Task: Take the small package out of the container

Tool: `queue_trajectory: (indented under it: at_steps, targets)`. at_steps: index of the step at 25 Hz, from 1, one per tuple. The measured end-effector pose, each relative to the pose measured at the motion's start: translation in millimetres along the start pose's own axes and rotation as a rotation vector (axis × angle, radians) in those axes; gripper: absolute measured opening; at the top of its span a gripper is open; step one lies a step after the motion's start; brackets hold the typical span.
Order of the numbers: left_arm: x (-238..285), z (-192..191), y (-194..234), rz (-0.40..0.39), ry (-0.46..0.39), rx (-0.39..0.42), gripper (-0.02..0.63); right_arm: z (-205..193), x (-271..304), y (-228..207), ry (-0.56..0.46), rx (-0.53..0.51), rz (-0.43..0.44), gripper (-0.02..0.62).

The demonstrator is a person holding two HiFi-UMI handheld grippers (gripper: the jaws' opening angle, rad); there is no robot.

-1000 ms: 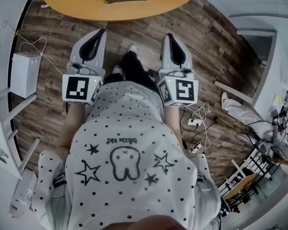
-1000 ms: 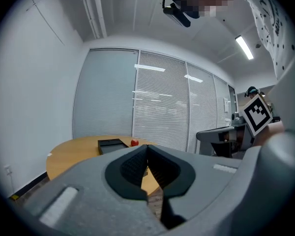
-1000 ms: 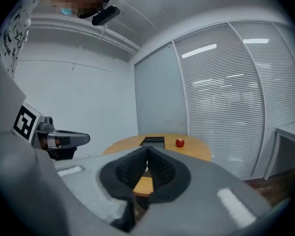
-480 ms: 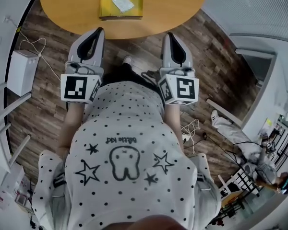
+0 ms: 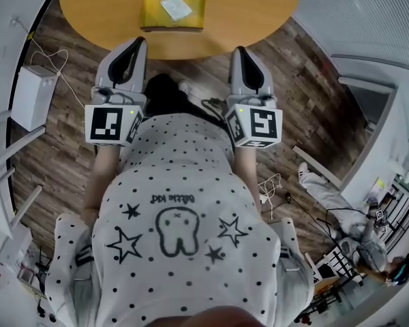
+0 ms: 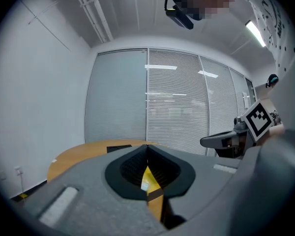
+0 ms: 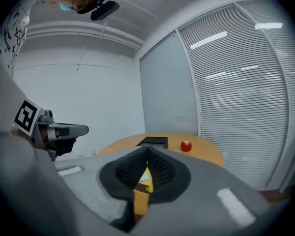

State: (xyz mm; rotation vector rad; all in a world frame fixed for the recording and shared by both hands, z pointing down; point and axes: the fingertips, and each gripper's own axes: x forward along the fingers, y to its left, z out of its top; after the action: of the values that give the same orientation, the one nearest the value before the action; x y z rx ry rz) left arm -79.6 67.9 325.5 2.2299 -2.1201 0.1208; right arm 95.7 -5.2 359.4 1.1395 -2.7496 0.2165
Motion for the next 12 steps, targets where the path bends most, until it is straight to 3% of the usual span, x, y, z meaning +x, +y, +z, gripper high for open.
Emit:
queue_trajectory:
  at_steps: [8,12]
  targets:
    - [3.3,-3.5,-8.9,-0.036,-0.001,-0.002,0.009,-4.2,-6.7,-5.7,0.003,-0.001,-0.032,0.005]
    - [60.1,-3.7,-0.2,-0.061,0.019,-0.010,0.009,-3.4,31.9,-40.3,0.035,0.018,-0.057,0.005]
